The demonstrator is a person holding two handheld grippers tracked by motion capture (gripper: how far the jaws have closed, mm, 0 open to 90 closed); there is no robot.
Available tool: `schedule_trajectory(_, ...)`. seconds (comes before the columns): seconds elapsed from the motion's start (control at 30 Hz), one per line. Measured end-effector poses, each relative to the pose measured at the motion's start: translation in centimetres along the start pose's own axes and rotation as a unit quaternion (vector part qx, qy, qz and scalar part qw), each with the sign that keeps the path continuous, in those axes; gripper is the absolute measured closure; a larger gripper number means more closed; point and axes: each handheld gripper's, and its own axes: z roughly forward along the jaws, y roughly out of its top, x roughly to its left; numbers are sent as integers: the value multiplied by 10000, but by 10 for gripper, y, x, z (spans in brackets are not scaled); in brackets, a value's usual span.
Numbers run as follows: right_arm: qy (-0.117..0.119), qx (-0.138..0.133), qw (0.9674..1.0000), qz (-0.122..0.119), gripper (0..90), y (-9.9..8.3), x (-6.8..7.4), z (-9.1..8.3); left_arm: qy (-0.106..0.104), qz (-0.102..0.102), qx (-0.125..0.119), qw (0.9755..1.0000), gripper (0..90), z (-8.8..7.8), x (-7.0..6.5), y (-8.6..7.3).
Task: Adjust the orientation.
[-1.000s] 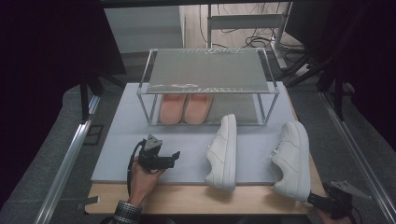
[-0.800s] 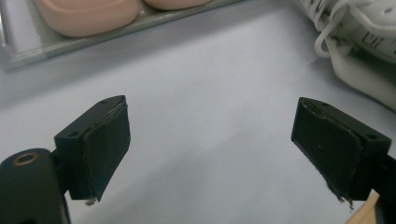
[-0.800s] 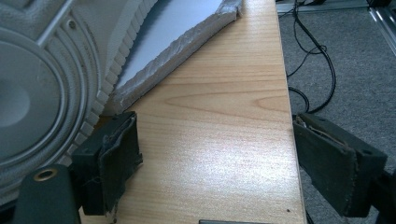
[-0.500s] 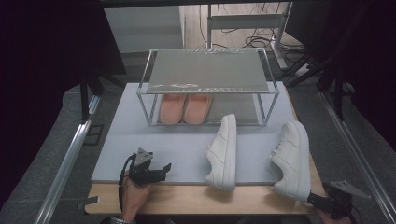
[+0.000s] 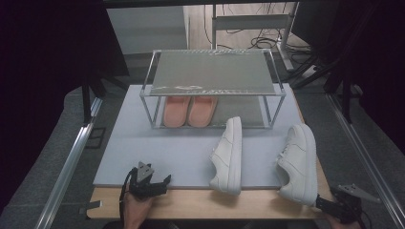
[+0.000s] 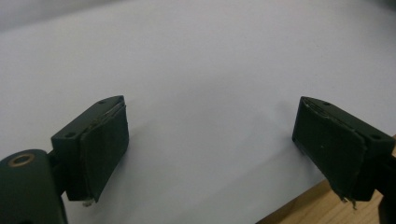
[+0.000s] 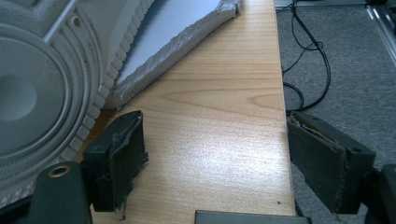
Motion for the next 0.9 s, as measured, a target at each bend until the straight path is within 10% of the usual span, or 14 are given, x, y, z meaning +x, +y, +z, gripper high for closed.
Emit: schedule_trajectory(0.9,-213,-52,9989,-409,284,38,1,-34,10,-82,-4,10000,123,0,1,0)
